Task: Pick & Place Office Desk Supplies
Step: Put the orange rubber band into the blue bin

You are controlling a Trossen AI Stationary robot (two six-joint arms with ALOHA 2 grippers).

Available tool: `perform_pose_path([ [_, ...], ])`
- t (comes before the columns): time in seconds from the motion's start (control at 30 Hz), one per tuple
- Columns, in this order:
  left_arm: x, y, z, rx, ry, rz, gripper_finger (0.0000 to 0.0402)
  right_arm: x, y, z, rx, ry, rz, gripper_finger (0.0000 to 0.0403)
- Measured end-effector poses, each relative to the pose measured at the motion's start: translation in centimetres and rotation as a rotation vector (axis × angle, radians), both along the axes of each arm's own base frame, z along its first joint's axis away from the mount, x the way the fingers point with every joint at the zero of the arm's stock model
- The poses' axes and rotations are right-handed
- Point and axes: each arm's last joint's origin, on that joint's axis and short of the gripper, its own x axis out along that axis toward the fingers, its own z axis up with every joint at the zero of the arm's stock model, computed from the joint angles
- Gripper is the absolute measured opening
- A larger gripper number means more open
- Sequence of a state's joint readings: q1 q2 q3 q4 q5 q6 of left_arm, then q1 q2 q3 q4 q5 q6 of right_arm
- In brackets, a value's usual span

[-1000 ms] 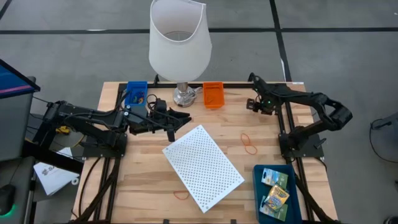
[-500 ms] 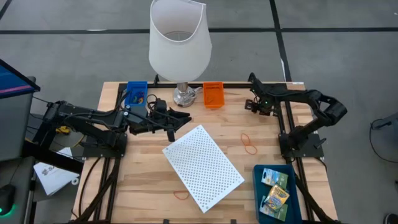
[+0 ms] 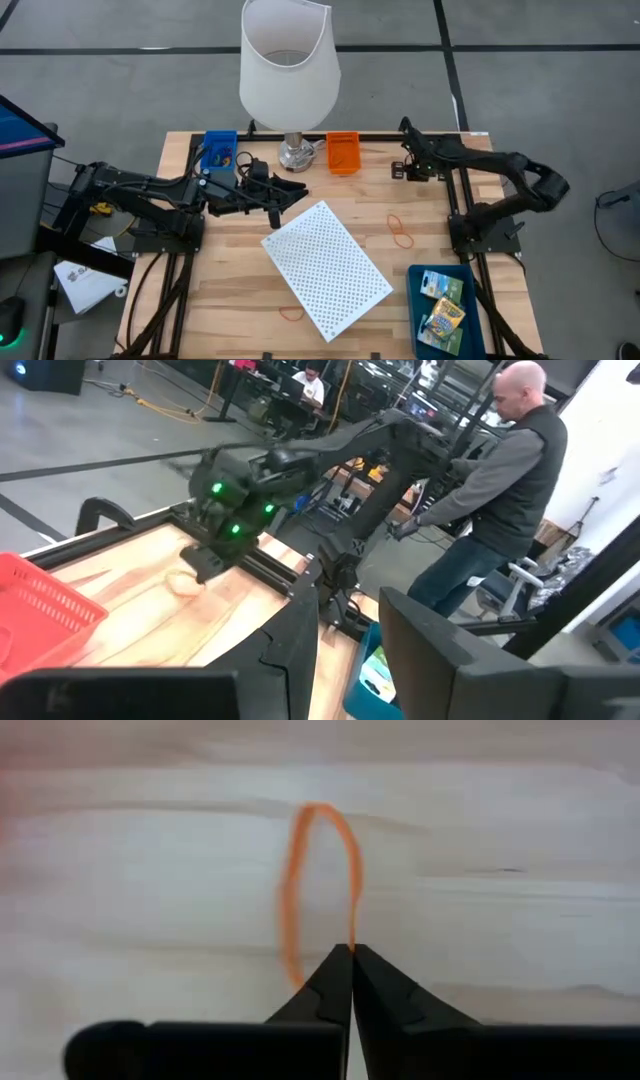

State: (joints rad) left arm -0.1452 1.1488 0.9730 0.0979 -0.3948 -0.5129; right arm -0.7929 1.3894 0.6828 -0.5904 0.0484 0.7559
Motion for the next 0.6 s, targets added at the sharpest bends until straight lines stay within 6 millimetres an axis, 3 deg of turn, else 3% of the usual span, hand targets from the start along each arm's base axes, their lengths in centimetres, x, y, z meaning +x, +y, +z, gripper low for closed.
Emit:
perform_pose_path([
  [0.17, 0.0, 0.0, 0.0, 0.000, 0.000, 0.000, 0.0104, 1.4, 2.2, 5.0, -0.166, -0.220, 0.065, 0.0002],
  [0.33, 0.0, 0.0, -0.1, 0.002, 0.006, -0.002, 0.0104, 2.6, 2.6, 8.9, -0.307, -0.460, 0.105, 0.0001],
  [0.43, 0.0, -0.3, 0.0, 0.005, 0.006, -0.011, 0.0104, 4.0, 1.7, 9.5, -0.301, -0.529, 0.155, 0.0001],
  [0.6, -0.1, -0.7, -0.1, 0.009, 0.009, -0.029, 0.0104, 7.7, -1.2, 8.8, -0.270, -0.516, 0.214, 0.0000],
])
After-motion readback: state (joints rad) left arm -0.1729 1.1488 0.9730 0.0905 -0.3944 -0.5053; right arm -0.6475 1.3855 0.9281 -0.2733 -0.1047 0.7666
